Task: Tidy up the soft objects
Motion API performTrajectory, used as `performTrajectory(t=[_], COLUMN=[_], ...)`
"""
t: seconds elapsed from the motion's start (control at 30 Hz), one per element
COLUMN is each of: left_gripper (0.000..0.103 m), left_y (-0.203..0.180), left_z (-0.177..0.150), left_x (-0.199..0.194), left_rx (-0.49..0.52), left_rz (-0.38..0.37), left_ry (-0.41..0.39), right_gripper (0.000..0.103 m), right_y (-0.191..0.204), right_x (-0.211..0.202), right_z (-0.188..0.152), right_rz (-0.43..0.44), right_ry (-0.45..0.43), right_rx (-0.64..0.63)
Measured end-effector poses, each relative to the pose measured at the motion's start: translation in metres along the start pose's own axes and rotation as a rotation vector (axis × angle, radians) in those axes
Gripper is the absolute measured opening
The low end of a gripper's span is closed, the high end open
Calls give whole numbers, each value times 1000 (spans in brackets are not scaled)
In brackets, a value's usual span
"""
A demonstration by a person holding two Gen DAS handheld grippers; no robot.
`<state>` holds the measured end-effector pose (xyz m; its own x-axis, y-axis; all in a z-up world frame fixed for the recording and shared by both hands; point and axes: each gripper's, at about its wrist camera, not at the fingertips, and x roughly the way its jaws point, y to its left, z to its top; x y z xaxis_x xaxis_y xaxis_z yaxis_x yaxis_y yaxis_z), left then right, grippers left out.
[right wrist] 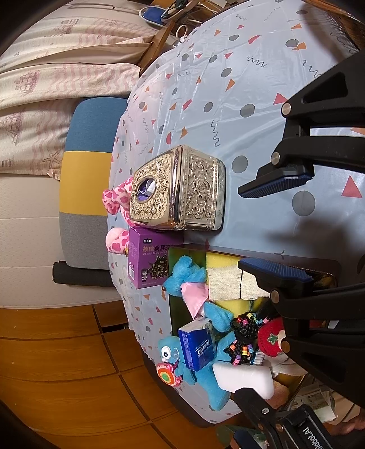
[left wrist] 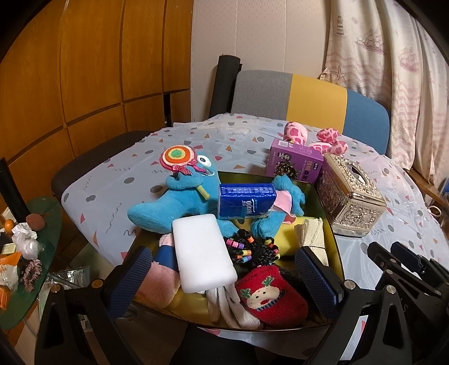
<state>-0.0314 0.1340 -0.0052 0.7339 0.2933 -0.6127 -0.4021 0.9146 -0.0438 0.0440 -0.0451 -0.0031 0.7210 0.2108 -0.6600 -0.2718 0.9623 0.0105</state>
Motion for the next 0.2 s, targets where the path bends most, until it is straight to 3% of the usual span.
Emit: performTrajectory(t=[0.2], left_gripper=[102], left_y=[0], left_z=[1], left_x=[-1], left_rx=[11], left_rz=[1], left_ry=[-19], right_gripper=[45], right_y=[-3], right_x=[2], right_z=[-1], right_rz=[0], right_ry=[5], right_rx=[9])
